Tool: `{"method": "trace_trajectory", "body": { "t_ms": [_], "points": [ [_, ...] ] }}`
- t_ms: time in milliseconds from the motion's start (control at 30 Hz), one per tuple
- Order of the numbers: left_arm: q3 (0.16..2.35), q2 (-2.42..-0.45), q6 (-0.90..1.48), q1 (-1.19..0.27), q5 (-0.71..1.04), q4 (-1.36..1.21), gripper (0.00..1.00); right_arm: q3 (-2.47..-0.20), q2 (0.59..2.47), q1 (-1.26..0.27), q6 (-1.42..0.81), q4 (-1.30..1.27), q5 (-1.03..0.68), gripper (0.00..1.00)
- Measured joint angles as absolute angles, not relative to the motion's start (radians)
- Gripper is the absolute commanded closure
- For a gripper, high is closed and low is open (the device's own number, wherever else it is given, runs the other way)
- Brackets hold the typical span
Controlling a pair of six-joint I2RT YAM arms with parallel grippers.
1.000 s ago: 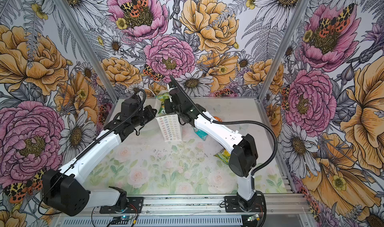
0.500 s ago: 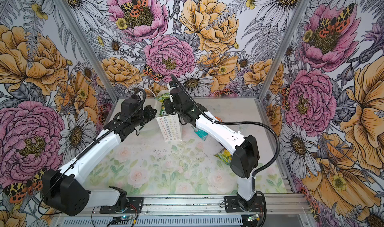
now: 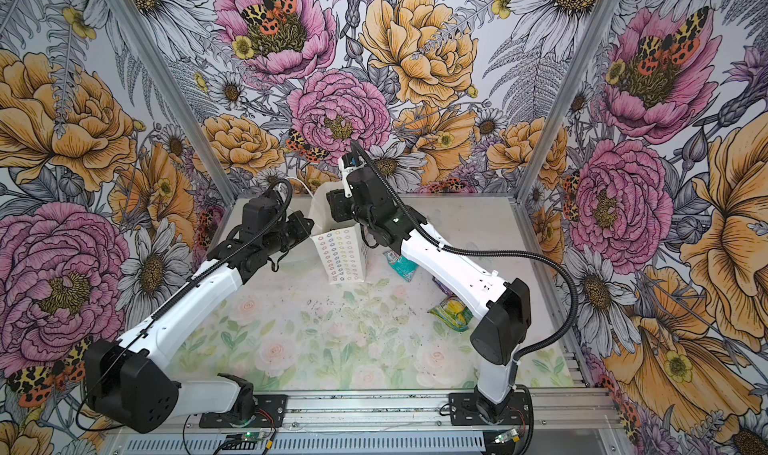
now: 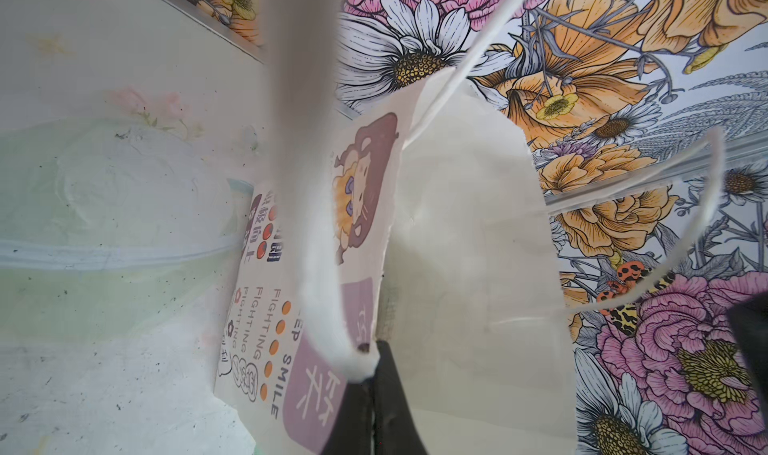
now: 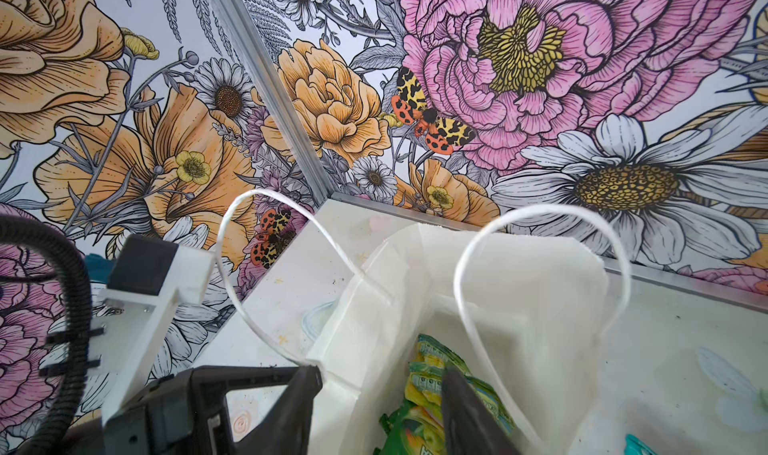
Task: Place the snacks into the paper bag
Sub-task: 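Open the right gripper to release the packet inside the bag, then move the right gripper back over the green FOXS packet on the table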
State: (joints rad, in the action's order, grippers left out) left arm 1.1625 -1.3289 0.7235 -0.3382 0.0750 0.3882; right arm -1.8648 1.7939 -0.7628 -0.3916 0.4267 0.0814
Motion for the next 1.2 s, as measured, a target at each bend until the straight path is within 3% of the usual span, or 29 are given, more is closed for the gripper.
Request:
{"method": "trace_trajectory", "body": {
  "t_ms": [300,633,1200],
  "points": [
    [1.164,-1.333,0.723,-0.338,0.075,0.388,1.0,-1.86,1.736,-0.762,-0.365,0.461,0.082,0.52],
    [1.179,-1.337,0.715,-0.335,0.075,0.4,1.0,-1.832,1.599,-0.711,-0.353,0.608,0.086,0.34],
    [1.197,-1.364,0.704,-0.329,0.079,0.399,1.0,-1.39,1.232,-0.571,-0.541,0.852,0.135,0.26]
  ]
}}
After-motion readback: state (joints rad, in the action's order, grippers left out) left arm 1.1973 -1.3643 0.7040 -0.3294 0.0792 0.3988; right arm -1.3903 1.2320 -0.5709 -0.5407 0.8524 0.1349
